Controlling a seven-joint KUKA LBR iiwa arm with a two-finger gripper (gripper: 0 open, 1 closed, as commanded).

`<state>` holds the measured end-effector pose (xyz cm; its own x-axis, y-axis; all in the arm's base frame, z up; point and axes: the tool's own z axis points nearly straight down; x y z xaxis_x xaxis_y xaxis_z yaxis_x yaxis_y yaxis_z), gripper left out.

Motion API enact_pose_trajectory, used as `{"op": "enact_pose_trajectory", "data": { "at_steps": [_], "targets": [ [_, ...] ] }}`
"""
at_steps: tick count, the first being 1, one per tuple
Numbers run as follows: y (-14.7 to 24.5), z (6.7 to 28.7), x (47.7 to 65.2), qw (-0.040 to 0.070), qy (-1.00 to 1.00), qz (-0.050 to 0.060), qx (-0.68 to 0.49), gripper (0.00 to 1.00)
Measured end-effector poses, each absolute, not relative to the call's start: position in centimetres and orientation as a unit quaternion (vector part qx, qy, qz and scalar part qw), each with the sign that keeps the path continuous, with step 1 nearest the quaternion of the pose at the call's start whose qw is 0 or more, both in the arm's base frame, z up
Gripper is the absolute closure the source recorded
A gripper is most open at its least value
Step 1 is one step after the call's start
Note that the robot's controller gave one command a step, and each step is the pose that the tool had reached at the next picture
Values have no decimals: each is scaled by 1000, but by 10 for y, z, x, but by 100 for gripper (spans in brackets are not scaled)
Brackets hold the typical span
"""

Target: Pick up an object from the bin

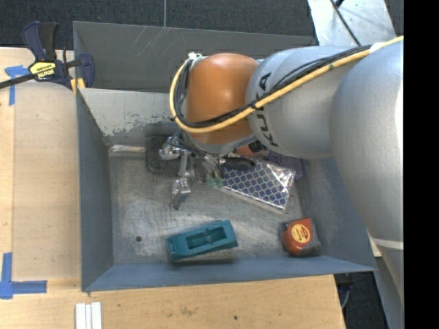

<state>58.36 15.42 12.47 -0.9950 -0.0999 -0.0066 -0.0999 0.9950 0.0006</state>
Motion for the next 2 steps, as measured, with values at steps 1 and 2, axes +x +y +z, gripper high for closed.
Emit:
{"op": "enact_pose_trajectory", "data": {
  "at_steps": [1, 2],
  "targets": [
    [141, 113, 594, 0, 998, 2, -55, 0],
    [117, 142, 612, 2, 996, 1, 89, 0]
  ]
}}
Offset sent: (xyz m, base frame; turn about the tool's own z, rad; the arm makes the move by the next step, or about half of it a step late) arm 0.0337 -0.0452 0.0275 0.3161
